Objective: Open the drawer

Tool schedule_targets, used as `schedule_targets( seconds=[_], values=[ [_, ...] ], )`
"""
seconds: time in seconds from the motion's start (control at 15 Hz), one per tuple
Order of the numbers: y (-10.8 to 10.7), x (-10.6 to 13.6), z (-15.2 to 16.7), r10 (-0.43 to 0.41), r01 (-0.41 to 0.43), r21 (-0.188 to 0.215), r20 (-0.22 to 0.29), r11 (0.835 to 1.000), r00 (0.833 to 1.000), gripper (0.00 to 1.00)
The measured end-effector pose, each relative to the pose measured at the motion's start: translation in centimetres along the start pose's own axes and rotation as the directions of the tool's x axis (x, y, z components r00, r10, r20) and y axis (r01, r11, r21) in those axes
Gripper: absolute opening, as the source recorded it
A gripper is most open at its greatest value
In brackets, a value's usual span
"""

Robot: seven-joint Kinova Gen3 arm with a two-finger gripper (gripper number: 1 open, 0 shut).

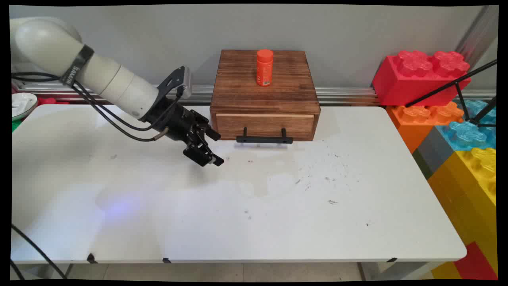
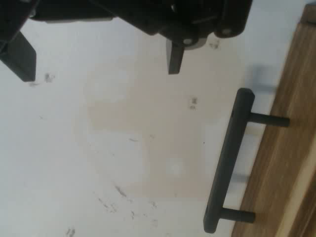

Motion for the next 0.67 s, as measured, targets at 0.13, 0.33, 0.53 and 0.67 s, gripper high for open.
schedule_targets(
  seconds=[0.13, 0.33, 0.53, 0.67],
  values=[
    [-0.1, 0.9, -0.3, 0.018, -0.018, 0.000, 0.016, 1.000, 1.000, 1.00],
    [-0.4, 3.0, -0.6, 0.031, -0.031, 0.008, 0.030, 0.999, 0.999, 1.00],
    [-1.0, 5.7, -0.6, 0.045, -0.046, 0.019, 0.042, 0.999, 0.998, 1.00],
    [-1.6, 7.3, -0.2, 0.056, -0.058, 0.028, 0.050, 0.998, 0.997, 1.00]
  ],
)
